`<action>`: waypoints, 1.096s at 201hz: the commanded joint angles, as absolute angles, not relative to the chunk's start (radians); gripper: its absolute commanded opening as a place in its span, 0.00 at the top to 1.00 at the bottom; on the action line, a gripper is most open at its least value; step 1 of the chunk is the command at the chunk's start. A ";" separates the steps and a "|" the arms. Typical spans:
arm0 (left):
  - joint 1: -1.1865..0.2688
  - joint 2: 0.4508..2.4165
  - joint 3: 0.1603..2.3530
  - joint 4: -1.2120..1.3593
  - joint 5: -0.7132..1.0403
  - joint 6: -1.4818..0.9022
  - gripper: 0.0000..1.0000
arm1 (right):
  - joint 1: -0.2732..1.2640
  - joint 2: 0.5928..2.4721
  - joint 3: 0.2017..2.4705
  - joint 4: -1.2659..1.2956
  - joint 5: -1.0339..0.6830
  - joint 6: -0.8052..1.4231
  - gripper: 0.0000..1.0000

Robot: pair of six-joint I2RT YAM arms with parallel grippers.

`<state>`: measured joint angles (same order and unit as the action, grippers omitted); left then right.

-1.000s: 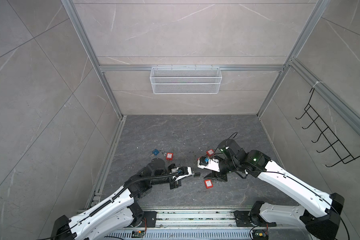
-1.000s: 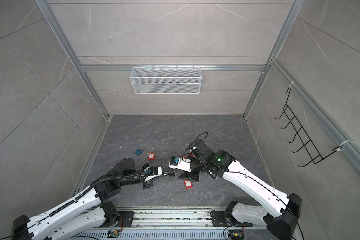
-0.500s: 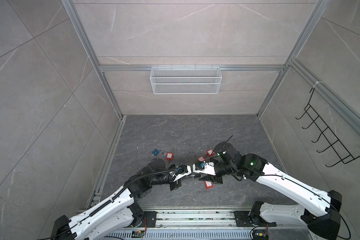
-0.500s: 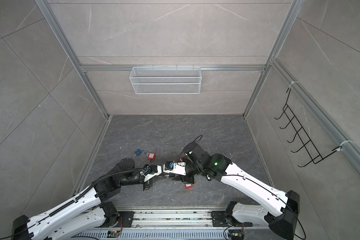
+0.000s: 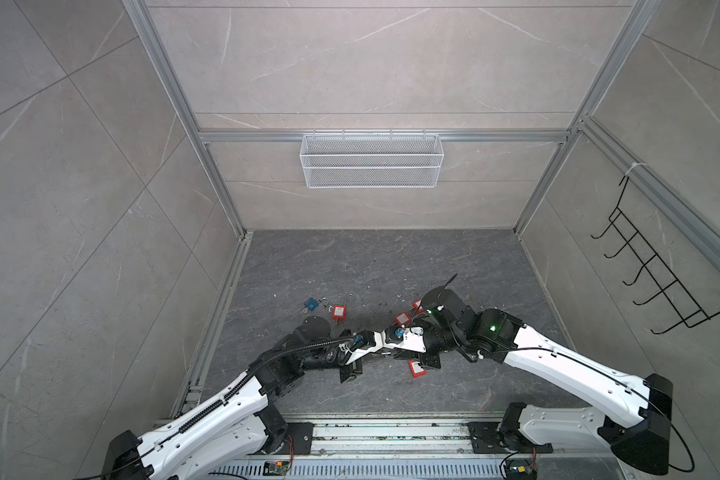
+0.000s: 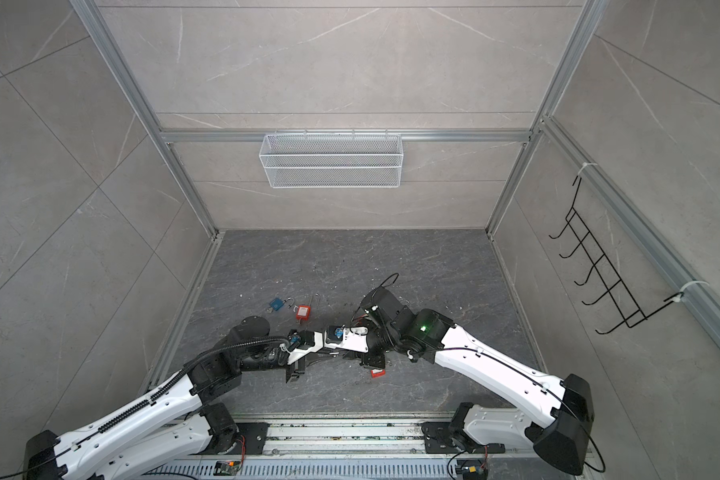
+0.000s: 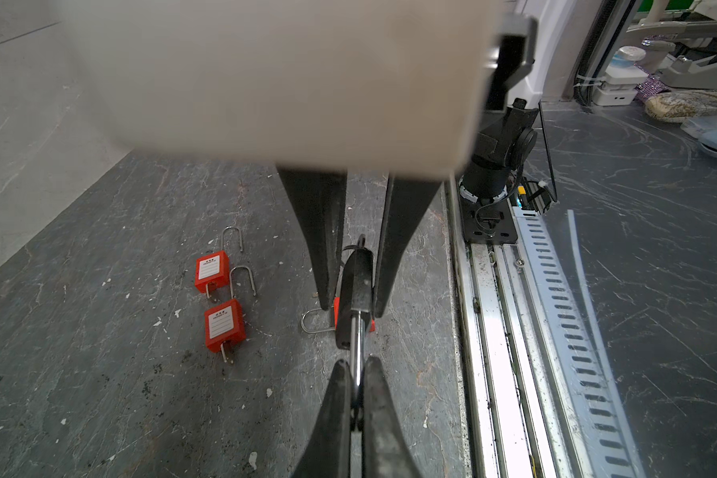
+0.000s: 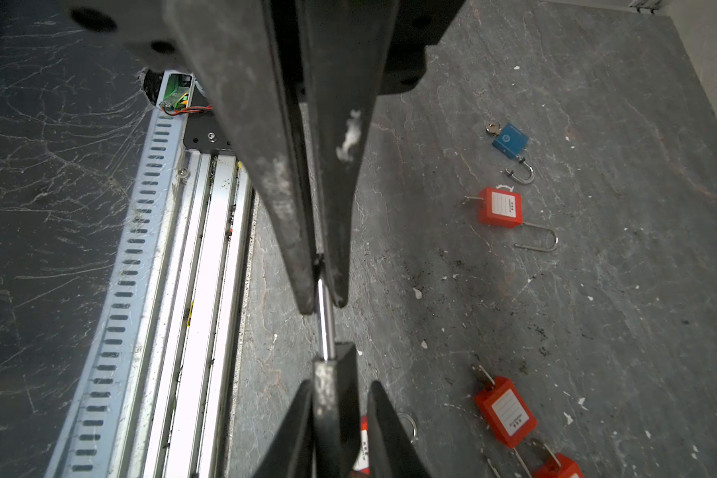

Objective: Lock with the key

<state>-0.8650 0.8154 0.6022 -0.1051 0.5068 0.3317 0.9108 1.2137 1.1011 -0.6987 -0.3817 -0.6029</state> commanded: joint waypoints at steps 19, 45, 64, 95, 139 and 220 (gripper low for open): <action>-0.864 0.819 0.653 -0.080 0.537 0.314 1.00 | 0.916 1.206 1.086 -0.699 -0.399 -0.606 0.84; -0.863 0.812 0.660 -0.112 0.494 0.316 0.90 | 0.917 1.194 1.086 -0.697 -0.409 -0.601 0.89; -0.864 0.792 0.652 -0.149 0.474 0.338 0.70 | 0.917 1.184 1.089 -0.695 -0.417 -0.587 0.90; -0.864 0.765 0.618 -0.164 0.471 0.341 0.66 | 0.916 1.183 1.092 -0.686 -0.429 -0.576 0.92; -0.864 0.778 0.609 -0.126 0.489 0.337 0.79 | 0.916 1.206 1.115 -0.700 -0.445 -0.574 0.93; -0.863 0.805 0.617 -0.103 0.549 0.351 1.00 | 0.916 1.200 1.133 -0.696 -0.505 -0.572 0.98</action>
<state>-0.8631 0.8047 0.6094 -0.1570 0.5026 0.3435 0.9138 1.2037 1.0969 -0.7097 -0.4351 -0.5903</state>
